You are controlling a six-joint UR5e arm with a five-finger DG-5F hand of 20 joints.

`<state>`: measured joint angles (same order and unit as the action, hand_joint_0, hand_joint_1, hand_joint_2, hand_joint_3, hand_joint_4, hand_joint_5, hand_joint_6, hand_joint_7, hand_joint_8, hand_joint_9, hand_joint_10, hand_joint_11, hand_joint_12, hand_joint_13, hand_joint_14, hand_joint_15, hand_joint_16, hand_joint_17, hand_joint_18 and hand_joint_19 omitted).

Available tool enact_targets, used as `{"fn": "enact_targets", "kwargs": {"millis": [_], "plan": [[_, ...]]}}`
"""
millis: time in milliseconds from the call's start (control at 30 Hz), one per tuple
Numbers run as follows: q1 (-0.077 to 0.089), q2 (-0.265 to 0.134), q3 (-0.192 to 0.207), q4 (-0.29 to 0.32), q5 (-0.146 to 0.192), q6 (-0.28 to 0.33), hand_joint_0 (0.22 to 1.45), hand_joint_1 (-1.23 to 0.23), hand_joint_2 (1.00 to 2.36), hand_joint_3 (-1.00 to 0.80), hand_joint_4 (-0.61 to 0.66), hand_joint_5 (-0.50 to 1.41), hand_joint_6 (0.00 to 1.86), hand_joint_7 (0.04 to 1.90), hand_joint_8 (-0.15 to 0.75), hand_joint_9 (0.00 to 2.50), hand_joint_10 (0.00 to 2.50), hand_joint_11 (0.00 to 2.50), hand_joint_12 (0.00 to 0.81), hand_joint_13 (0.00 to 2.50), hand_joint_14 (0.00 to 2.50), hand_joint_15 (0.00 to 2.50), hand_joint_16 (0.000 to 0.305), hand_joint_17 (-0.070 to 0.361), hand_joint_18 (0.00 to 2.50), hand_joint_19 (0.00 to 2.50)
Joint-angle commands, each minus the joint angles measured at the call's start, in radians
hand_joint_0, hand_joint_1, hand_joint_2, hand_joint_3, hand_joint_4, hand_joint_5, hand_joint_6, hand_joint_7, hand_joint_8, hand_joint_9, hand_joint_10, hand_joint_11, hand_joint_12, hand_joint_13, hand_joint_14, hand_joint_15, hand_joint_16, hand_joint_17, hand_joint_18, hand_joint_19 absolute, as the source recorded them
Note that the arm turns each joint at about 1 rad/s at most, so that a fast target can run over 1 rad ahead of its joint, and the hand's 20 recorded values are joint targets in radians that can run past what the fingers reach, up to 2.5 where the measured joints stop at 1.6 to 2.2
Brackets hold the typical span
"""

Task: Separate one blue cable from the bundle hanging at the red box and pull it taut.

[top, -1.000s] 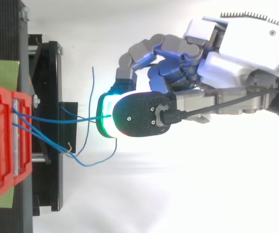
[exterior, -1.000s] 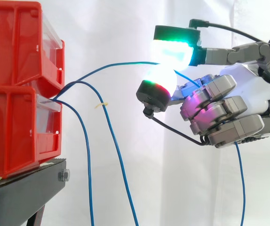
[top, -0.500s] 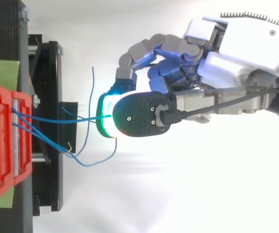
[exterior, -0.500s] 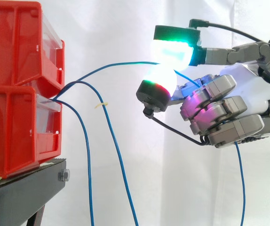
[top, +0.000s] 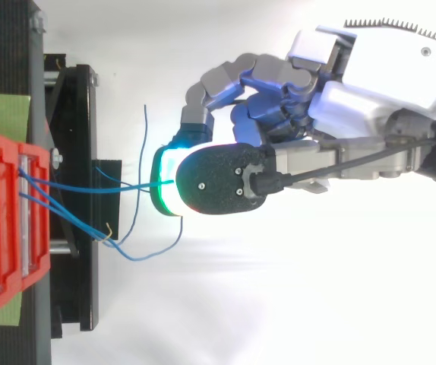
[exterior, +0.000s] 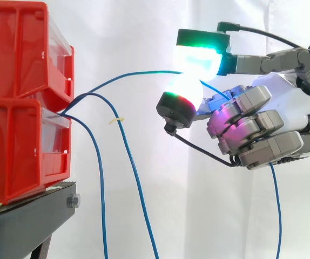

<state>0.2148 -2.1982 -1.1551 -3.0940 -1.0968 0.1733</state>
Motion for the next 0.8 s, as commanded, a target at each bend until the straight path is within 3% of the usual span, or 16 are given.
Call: {"fn": "enact_targets", "kwargs": {"millis": [0,767], "plan": [[0.000,0.000,0.000,0.000,0.000,0.000,0.68,-0.67,1.02,-0.21,0.07,-0.17,0.99,0.98,0.286,0.56,2.50,0.98,0.324,0.71,2.50,1.43,0.030,0.068,1.34,2.07],[0.000,0.000,0.000,0.000,0.000,0.000,0.68,-0.67,1.02,-0.21,0.07,-0.17,0.99,0.97,0.286,0.56,2.50,0.98,0.323,0.71,2.50,1.42,0.030,0.067,1.34,2.07]]}}
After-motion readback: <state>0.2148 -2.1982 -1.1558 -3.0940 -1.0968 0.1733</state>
